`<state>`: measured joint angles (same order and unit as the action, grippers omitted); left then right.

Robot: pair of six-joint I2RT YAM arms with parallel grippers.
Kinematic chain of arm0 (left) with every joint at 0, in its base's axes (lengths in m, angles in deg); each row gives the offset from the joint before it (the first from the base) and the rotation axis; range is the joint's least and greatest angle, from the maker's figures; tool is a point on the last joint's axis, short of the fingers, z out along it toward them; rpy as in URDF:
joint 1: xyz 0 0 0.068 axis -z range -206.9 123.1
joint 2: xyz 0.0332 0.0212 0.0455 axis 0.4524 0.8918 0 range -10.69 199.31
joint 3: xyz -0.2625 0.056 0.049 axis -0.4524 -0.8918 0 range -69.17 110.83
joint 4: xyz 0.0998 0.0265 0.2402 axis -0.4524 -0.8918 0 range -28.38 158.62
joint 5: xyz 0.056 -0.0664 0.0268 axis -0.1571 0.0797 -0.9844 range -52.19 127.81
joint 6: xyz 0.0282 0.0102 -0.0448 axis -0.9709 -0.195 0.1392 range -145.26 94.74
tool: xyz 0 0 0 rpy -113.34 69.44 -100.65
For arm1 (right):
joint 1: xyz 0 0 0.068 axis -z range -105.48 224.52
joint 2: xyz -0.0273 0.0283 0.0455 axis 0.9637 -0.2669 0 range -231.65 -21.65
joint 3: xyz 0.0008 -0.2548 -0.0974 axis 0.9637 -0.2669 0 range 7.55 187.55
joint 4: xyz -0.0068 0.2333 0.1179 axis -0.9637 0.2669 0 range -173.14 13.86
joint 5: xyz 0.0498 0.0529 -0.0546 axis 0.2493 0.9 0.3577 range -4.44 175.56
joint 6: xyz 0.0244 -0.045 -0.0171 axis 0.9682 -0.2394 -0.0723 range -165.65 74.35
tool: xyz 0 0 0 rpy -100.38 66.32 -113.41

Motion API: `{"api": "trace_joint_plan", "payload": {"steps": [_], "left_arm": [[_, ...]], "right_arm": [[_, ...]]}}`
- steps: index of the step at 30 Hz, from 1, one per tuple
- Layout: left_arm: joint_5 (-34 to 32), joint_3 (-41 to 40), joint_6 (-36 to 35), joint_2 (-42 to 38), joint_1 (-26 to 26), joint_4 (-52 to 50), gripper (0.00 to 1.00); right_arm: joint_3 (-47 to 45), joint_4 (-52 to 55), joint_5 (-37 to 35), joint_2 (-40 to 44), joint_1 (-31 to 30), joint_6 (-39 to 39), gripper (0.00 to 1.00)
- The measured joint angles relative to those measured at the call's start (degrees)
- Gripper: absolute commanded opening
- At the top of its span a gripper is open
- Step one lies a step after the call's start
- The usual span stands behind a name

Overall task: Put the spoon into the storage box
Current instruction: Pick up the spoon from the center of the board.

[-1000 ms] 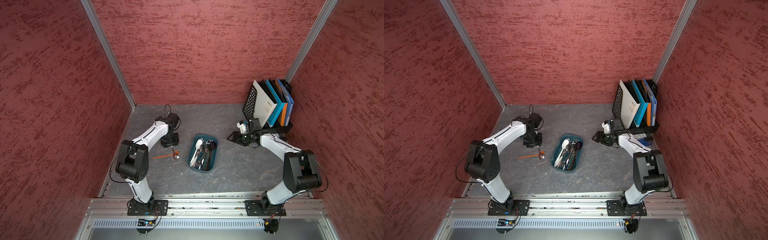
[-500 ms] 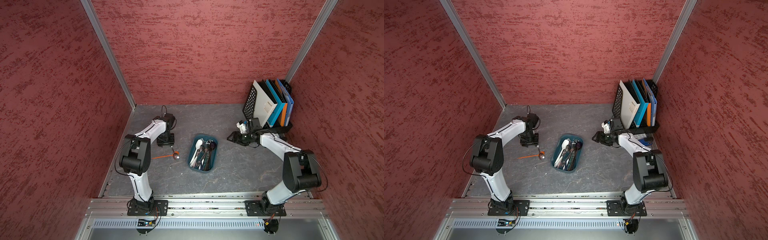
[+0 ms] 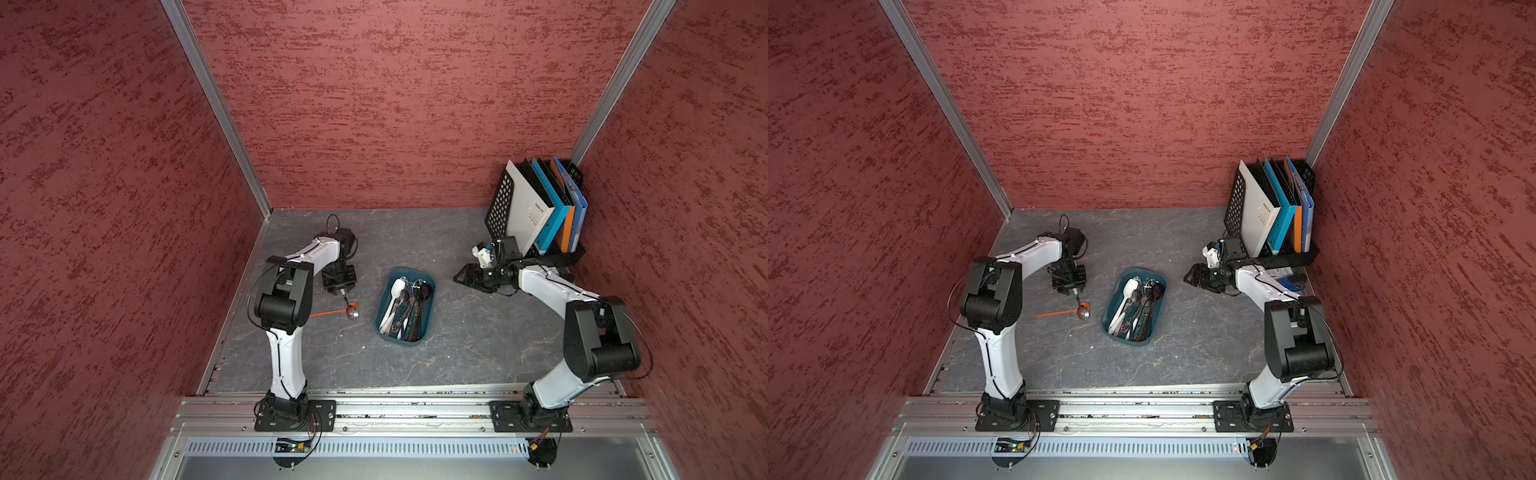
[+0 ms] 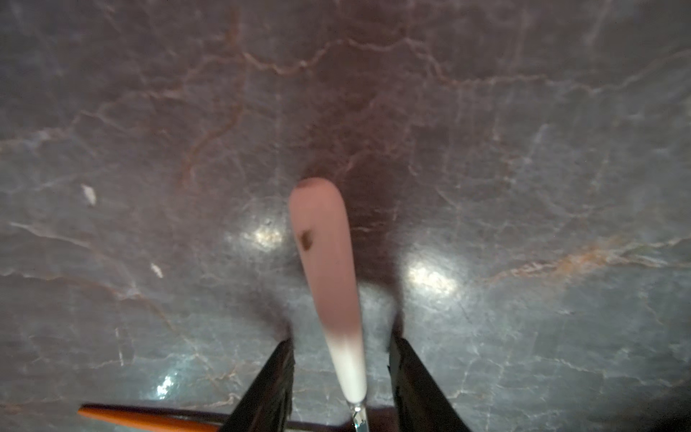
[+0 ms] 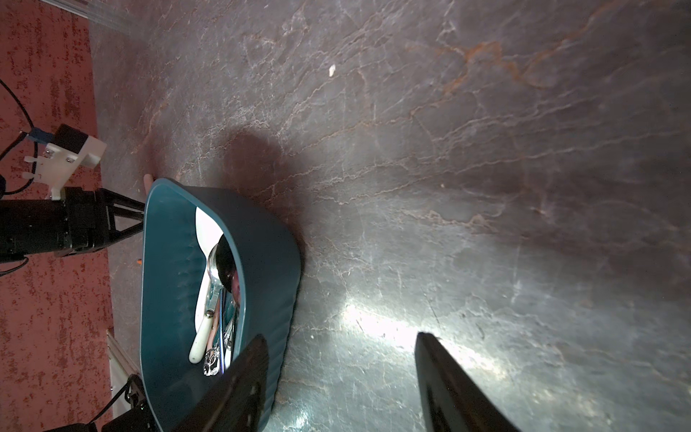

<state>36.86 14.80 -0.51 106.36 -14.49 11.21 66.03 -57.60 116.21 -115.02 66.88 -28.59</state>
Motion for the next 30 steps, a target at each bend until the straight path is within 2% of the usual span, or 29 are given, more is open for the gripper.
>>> {"api": "trace_joint_plan", "payload": {"steps": [6, 12, 16, 23, 30], "left_arm": [[1.66, 0.00, 0.90, 0.07, 0.07, 1.11, 0.15], [1.99, 0.00, 0.46, 0.09, 0.07, 1.40, 0.03], [2.01, 0.00, -0.85, 0.07, 0.07, 1.51, 0.00], [1.62, -0.39, -3.56, -1.99, -0.13, 2.45, 0.00], [3.65, -0.26, 1.68, -9.79, -1.16, 2.19, 0.00]], "right_arm": [[0.26, 0.22, 0.04, -0.35, -0.02, -0.15, 0.64], [0.83, 0.66, 0.17, -0.35, -0.02, -0.44, 0.64], [0.83, 1.03, 0.66, -0.35, -0.04, -0.68, 0.64], [2.16, 2.64, 2.12, -0.35, -1.42, -1.01, 0.63], [5.62, 2.56, 4.04, -0.50, -6.49, 0.35, 0.63]]}}
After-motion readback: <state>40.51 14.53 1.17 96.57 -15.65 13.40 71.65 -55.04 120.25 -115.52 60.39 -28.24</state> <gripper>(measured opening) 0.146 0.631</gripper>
